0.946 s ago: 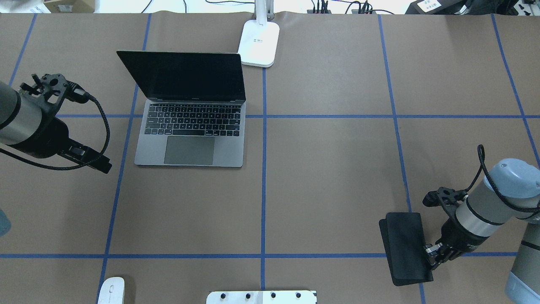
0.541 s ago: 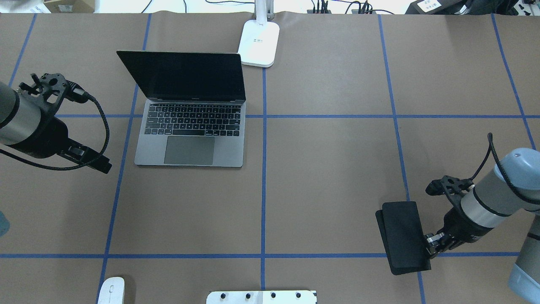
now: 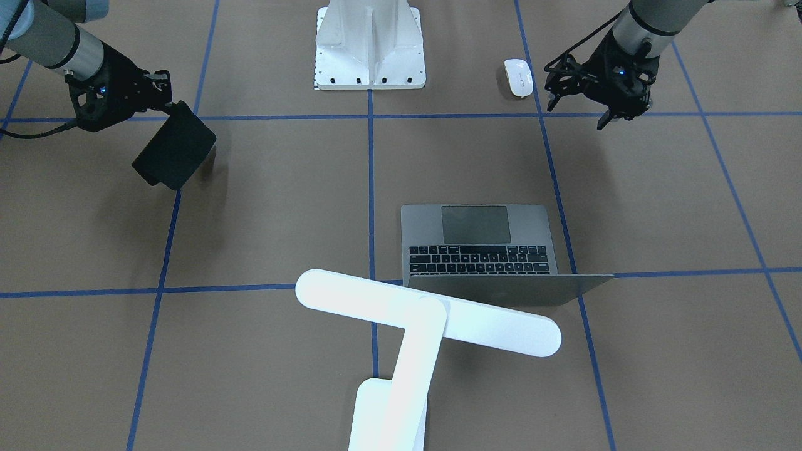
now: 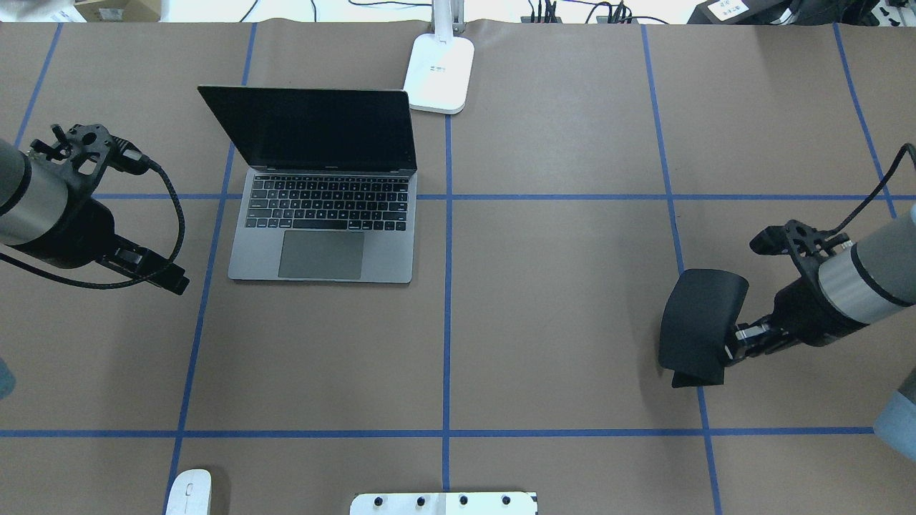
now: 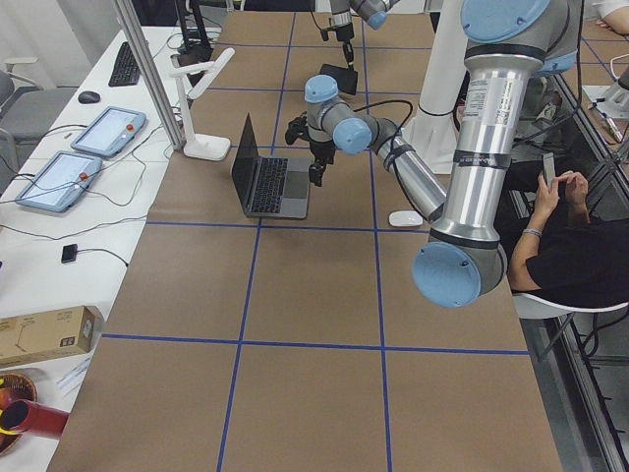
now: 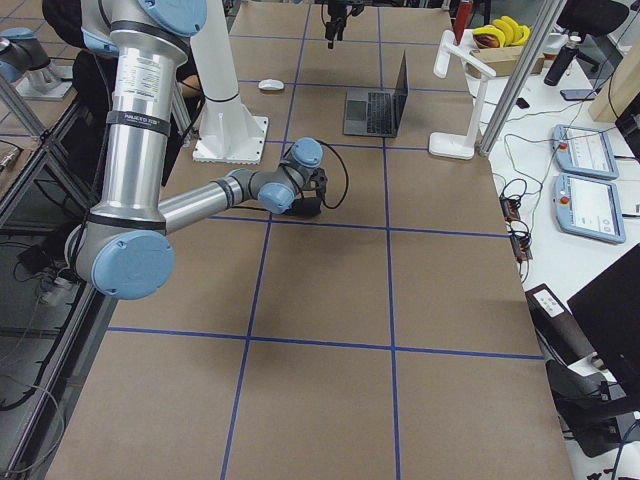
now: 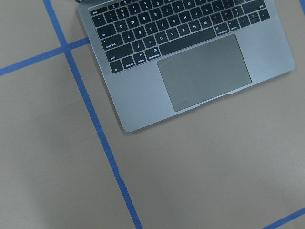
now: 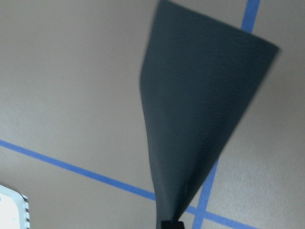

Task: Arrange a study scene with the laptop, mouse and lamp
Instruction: 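Lift the mouse pad and carry it beside the laptop with the right gripper, then release the pad with the right gripper while the left gripper reaches the white mouse, then lower the left gripper and grasp the white mouse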

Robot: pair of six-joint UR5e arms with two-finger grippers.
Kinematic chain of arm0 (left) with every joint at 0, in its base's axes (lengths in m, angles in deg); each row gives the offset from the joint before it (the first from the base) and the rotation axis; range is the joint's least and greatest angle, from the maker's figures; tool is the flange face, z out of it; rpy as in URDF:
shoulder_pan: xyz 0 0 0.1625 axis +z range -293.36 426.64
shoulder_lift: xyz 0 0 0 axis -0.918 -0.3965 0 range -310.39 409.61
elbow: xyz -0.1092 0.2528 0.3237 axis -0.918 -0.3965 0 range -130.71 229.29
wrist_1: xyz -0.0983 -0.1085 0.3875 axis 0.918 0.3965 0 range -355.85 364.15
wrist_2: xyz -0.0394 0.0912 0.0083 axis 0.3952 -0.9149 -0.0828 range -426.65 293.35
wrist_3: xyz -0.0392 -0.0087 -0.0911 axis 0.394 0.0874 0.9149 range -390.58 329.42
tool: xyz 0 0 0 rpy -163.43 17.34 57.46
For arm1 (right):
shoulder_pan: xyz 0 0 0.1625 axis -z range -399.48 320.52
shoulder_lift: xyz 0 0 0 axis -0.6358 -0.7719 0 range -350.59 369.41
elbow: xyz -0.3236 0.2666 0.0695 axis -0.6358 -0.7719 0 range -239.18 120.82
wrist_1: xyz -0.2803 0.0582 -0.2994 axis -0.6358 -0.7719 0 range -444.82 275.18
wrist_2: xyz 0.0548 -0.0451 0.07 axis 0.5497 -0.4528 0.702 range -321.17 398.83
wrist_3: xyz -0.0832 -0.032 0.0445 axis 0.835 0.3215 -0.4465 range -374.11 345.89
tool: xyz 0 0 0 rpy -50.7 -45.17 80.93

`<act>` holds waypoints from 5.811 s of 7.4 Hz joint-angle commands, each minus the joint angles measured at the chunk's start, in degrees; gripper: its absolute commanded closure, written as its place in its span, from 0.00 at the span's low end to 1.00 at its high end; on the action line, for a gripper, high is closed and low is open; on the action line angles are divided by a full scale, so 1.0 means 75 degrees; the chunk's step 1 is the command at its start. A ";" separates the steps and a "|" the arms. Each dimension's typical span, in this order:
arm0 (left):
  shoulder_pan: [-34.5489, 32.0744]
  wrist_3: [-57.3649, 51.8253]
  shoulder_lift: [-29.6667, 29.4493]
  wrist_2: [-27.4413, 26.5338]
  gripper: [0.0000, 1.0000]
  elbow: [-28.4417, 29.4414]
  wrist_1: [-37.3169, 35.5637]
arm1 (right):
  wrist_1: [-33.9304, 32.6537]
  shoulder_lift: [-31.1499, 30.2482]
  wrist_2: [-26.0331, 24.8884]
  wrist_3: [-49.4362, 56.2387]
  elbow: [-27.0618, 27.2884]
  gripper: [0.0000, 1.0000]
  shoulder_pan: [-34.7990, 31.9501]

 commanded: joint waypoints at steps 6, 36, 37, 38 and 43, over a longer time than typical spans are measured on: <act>-0.0001 0.0676 0.0370 -0.0041 0.01 0.0037 0.0050 | -0.8936 0.6367 -0.1504 0.3593 -0.0943 0.88 -0.0930; 0.4310 0.5460 0.2340 -0.0745 0.01 0.0340 0.2557 | -0.7272 0.5789 -0.1105 0.4355 -0.1374 0.00 -0.1246; 0.4393 0.5495 0.1921 -0.0745 0.01 0.0632 0.2558 | -0.7272 0.5777 -0.1105 0.4355 -0.1385 0.00 -0.1246; 0.4405 0.5484 0.1662 -0.0745 0.01 0.0855 0.2569 | -0.7272 0.5777 -0.1117 0.4355 -0.1373 0.00 -0.1246; 0.4394 0.5658 0.1776 -0.0663 0.02 0.0810 0.2616 | -0.7272 0.5824 -0.1211 0.4343 -0.1385 0.00 -0.1211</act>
